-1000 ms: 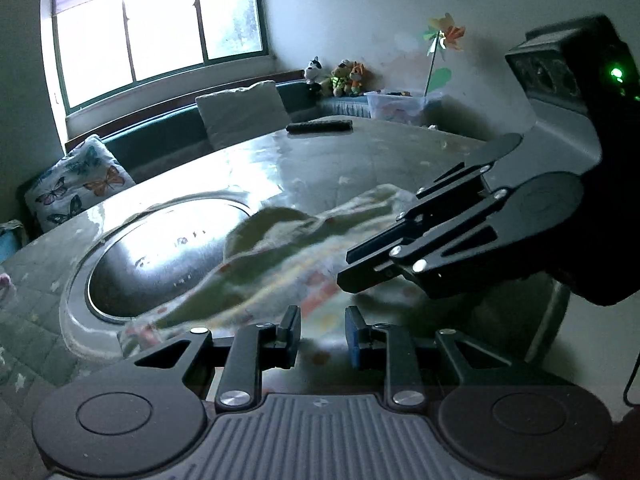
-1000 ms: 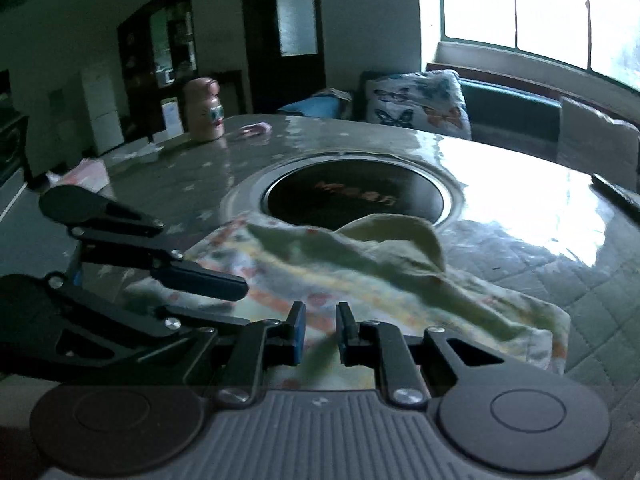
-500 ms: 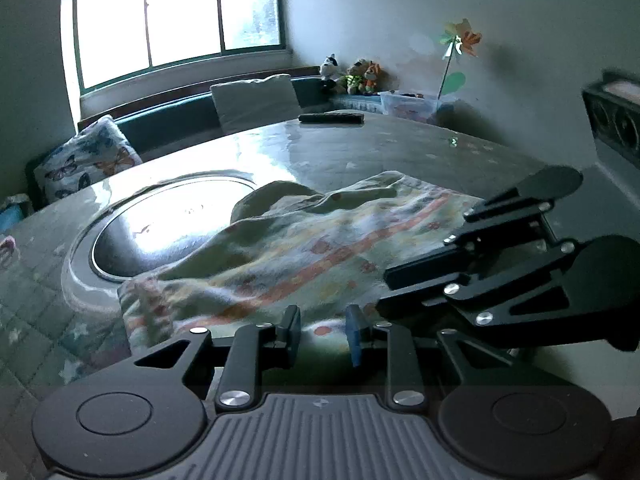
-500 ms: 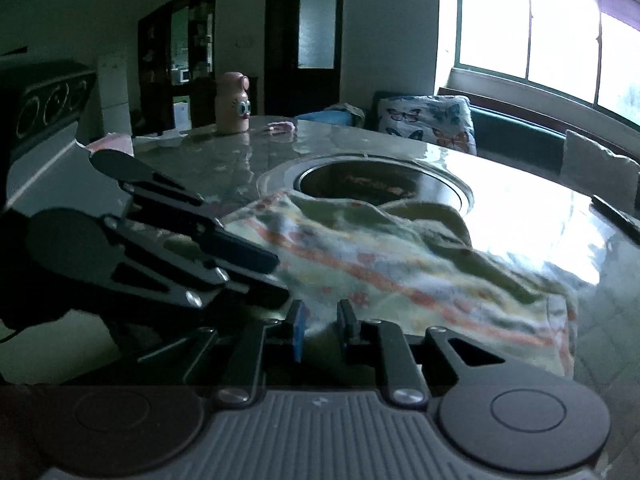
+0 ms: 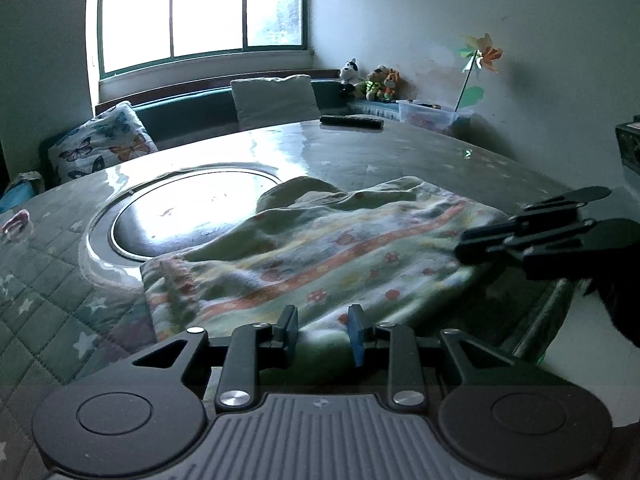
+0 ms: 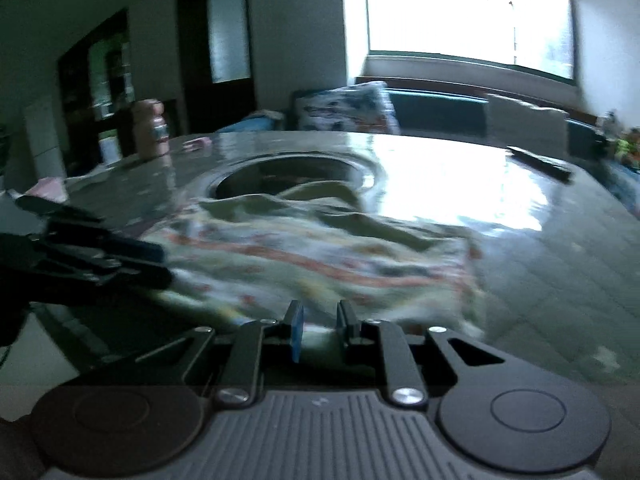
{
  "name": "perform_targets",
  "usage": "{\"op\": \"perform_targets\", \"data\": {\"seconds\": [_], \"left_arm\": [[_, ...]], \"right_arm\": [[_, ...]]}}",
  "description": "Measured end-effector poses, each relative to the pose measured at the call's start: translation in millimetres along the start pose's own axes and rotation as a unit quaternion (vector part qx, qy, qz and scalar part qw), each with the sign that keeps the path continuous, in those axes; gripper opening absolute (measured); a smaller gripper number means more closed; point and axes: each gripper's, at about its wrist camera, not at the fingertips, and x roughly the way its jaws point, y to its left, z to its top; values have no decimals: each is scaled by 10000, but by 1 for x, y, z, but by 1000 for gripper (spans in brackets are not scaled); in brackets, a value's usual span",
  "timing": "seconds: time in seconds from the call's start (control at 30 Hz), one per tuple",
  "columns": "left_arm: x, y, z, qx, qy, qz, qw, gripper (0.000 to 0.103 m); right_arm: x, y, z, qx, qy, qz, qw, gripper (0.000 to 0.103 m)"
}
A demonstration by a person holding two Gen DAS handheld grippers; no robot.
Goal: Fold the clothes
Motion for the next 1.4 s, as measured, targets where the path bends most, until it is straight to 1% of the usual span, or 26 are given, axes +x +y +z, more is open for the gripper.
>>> {"op": "perform_targets", "data": {"seconds": [0.1, 0.13, 0.2, 0.27, 0.37, 0.43, 0.53, 0.6, 0.7, 0.87, 0.97, 1.03, 1.13, 1.33, 1.4], "left_arm": [[-2, 4, -2, -93, 24, 3, 10000, 32], [-3, 5, -2, -126, 30, 5, 9999, 32], [-5, 8, -3, -195, 38, 8, 9998, 32], [-7, 11, -3, -269, 45, 8, 9996, 32], [-9, 14, -3, -363, 45, 16, 9993, 33], [-10, 17, -4, -436, 60, 11, 9990, 33], [-14, 22, -6, -521, 80, -5, 9986, 33], [-17, 24, -7, -555, 108, 53, 9984, 33], [-17, 29, -4, -646, 108, 84, 9978, 33], [-12, 34, -2, -678, 173, 185, 9974, 33], [-11, 36, 3, -637, 158, 250, 9975, 32], [-7, 38, 9, -634, 140, 269, 9975, 31], [4, 43, 16, -667, 137, 294, 9972, 31], [25, 63, 20, -868, 322, 544, 9942, 31], [23, 68, 22, -928, 329, 534, 9937, 31]], "right_arm": [[-4, -14, -3, 215, 21, -276, 9994, 16], [-6, -19, -4, 266, 37, -343, 9991, 11], [-10, -27, -7, 343, 50, -420, 9985, 10], [-12, -28, -6, 358, 34, -430, 9984, 10], [-13, -27, 0, 397, -84, -437, 9982, 13], [-9, -27, 1, 355, -86, -459, 9983, 14], [-4, -37, -3, 618, 19, -416, 9972, 13], [-3, -42, -3, 759, 40, -393, 9963, 12], [-4, -42, 2, 673, -90, -403, 9969, 15], [12, -49, 4, 715, 2, -391, 9967, 15], [12, -49, 6, 696, -21, -373, 9969, 15], [12, -49, 10, 655, -95, -367, 9971, 17], [19, -51, 16, 638, -124, -350, 9973, 17], [33, -56, 16, 669, -9, -290, 9973, 17], [32, -57, 18, 685, -3, -280, 9973, 17]]}}
